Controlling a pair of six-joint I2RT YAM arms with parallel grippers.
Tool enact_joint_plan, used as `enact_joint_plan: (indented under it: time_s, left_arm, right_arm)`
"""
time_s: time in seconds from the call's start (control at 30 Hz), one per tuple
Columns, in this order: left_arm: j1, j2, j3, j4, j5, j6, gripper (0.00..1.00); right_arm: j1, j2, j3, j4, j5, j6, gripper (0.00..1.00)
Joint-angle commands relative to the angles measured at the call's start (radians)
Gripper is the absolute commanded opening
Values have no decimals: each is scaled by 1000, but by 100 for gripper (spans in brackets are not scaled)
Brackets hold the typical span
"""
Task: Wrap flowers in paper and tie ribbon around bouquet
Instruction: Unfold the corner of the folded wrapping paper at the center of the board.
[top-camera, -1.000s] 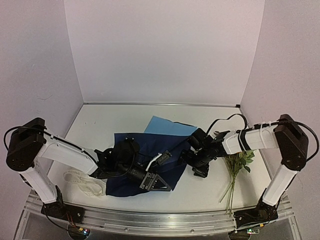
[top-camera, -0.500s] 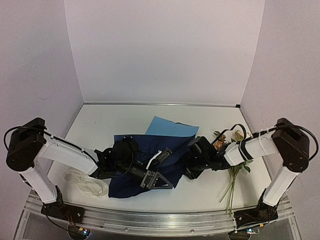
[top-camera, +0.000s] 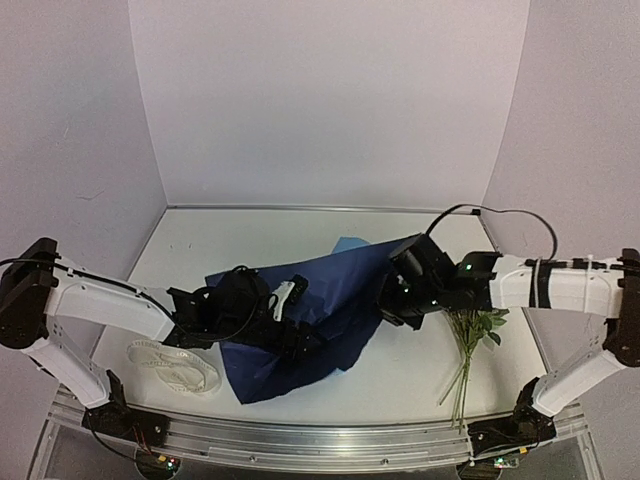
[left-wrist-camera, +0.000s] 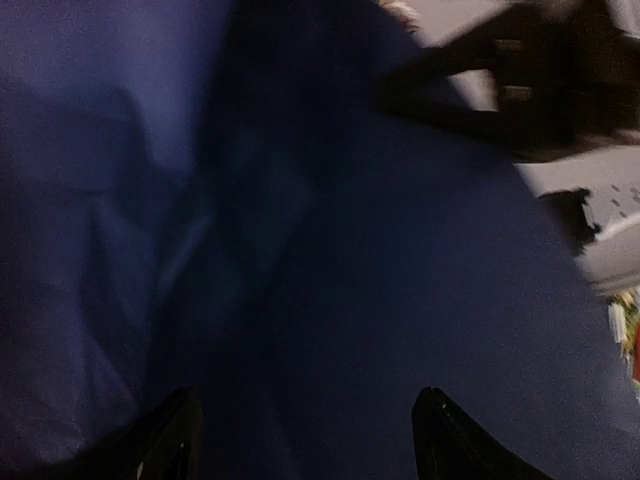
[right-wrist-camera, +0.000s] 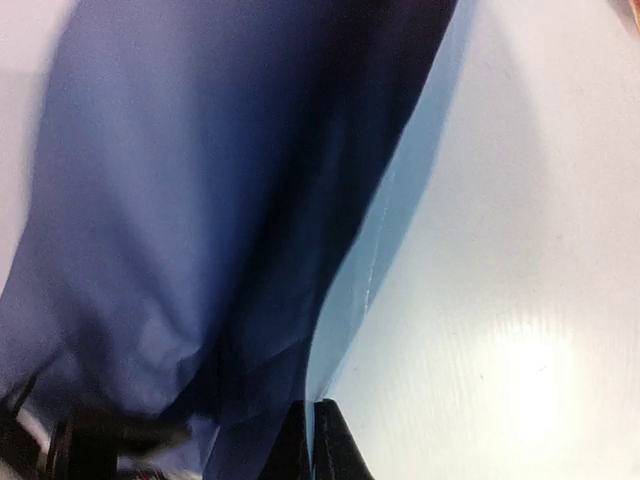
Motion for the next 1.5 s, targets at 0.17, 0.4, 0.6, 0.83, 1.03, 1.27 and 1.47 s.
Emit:
enact_joint_plan:
  time_s: [0.17,0.4,0.6,0.83,1.03,1.27,1.47]
  left_arm:
    - [112,173,181,-433,-339,-139,78]
    - [232,255,143,-378,-238,-126,72]
    - [328,361,209,-365,-155,-63,67]
    - [467,518,373,-400,-96,-7,65]
    - [539,640,580,-485,-55,72,66]
    - [571,738,773,-564,-37,93,66]
    - [571,660,801,-571,2,104,71]
  right_arm:
    - [48,-15,185,-352,37,-332,0]
    - [46,-18,33,-394,145,-287,0]
    - [48,0,-137,-242,160,-136,0]
    - [60,101,-149,-105,101,-94,9]
    - [83,145,-126,-68,95,-70,25]
    - [63,182,-48,-121,78,-119,41]
    - [46,38,-19,-335,185,-212,84]
